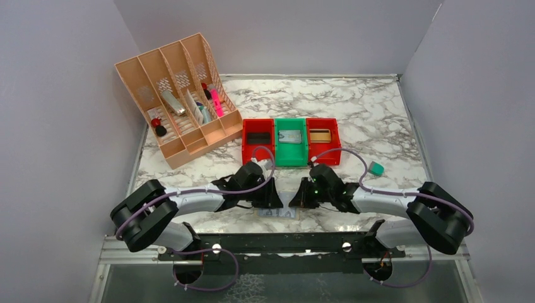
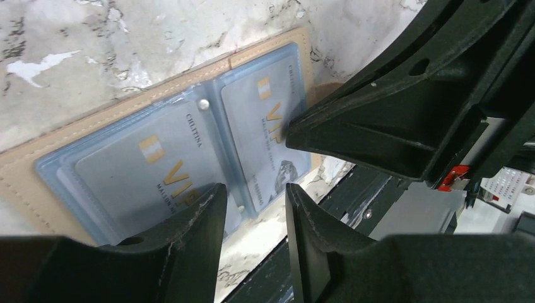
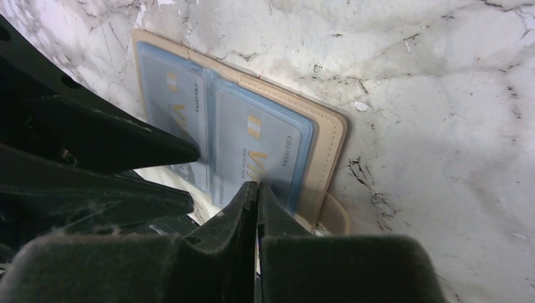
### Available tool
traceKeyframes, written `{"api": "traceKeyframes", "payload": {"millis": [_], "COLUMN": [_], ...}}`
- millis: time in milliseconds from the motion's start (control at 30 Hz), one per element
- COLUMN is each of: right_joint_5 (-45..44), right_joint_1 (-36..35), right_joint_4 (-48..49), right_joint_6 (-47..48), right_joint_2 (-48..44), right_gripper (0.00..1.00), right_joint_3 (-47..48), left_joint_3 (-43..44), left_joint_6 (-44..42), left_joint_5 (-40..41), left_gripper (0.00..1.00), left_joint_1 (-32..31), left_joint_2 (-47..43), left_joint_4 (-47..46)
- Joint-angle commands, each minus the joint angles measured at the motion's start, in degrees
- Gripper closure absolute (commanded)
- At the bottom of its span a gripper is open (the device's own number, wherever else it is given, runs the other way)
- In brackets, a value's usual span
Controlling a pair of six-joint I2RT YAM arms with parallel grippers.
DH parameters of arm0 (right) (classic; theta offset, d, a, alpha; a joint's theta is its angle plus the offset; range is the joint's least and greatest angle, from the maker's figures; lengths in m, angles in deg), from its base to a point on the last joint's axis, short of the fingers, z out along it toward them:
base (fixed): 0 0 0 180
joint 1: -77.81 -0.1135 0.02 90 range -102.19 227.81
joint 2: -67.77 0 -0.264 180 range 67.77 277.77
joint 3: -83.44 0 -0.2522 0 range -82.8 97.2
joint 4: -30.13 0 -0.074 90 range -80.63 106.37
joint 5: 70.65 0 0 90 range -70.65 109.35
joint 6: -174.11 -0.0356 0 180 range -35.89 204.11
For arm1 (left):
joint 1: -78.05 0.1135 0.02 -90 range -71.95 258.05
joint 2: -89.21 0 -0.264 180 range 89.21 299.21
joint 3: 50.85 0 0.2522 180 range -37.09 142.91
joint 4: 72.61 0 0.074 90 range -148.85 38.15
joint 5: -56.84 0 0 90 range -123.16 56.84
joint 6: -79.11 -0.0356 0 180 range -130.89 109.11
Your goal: Take the credit cards out of the card holder
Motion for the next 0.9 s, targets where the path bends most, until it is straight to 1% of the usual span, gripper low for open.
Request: {"api": "traceKeyframes", "payload": {"millis": [0, 200, 367, 467, 567, 667, 733, 867], "right_joint_5": [-3.4, -4.2, -5.1, -4.8, -5.9, -7.8, -7.6, -5.3], "right_joint_1": [-0.2, -0.2, -0.2, -0.2, -0.2, -0.2, -0.2, -0.2], "right_joint_4": [-3.9, -3.6, -4.2, -4.5, -7.5, -10.3, -9.5, -8.0], "right_joint_6": [-3.1, -4.6, -4.6, -3.3, -2.1, -1.2, -0.8, 0.0], "right_joint_2": [3.0, 1.9, 0.5, -1.4, -3.5, -5.8, -6.7, -4.1], "right_gripper": [0.94, 0.94, 0.94, 0.91, 0.88, 0.84, 0.82, 0.84], "right_joint_3": [-4.5, -6.0, -6.1, -5.2, -3.2, -2.1, -2.6, -2.9], "left_joint_3": [1.2, 0.2, -0.1, -0.4, -0.4, 0.0, 0.4, 1.1], "left_joint_6": [-0.3, 1.7, 2.8, 3.1, 2.7, 2.2, 1.8, 1.5], "left_joint_5": [-0.7, 0.1, 2.5, 4.0, 5.2, 5.1, 4.3, 2.9], "left_gripper": [0.57, 0.59, 0.61, 0.62, 0.63, 0.64, 0.65, 0.66], "left_joint_1": [-0.9, -1.7, -2.1, -2.1, -2.1, -2.1, -2.3, -2.7], "left_joint_2": [1.9, 4.1, 5.9, 6.2, 6.0, 6.1, 6.6, 7.2], "left_joint_4": [-1.0, -3.2, -3.2, -2.6, -1.3, -1.2, -1.5, -2.6]}}
